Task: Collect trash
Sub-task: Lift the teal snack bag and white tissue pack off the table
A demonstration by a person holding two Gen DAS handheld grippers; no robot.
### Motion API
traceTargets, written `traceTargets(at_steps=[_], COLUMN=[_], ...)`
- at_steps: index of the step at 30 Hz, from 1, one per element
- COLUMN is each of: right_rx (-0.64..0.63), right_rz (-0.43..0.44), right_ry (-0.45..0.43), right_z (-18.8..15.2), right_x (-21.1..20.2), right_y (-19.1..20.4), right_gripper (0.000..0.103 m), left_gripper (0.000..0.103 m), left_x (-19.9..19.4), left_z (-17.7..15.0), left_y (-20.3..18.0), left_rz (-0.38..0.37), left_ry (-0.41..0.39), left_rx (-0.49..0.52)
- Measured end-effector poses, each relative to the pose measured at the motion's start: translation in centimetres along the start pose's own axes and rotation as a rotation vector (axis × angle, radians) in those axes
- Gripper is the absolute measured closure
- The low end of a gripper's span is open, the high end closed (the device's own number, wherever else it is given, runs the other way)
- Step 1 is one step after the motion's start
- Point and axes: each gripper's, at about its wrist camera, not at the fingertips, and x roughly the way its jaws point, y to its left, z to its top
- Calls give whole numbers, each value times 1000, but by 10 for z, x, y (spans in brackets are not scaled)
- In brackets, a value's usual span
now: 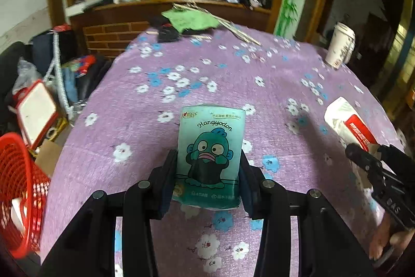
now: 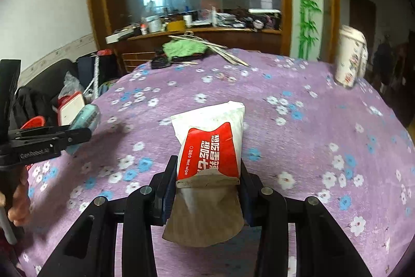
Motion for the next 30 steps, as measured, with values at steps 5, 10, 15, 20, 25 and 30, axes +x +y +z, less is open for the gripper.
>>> traceTargets(at_steps=[5, 10, 15, 20, 25, 30], right_rx=[-43, -47, -58, -65, -65, -66], right_rz=[0, -24, -25, -28, -32, -35], right_ry=[-21, -26, -19, -9, -6, 0], right_z=[-2, -2, -2, -3, -3, -3], right_x=[-2, -1, 2, 4, 5, 6], right_y=[13, 11, 14, 15, 14, 14], right_gripper=[59, 59, 59, 59, 59, 59], left_gripper=[61, 61, 61, 61, 61, 60], left_x=[1, 8, 9, 8, 6, 6], left_z=[-4, -8, -9, -9, -10, -12], left_y=[-2, -2, 2, 2, -2, -6], left_rz=[48, 69, 73, 74, 85, 91], left_ry=[-71, -93, -103, -111, -125, -127], left_rx=[1, 13, 11, 15, 35, 45])
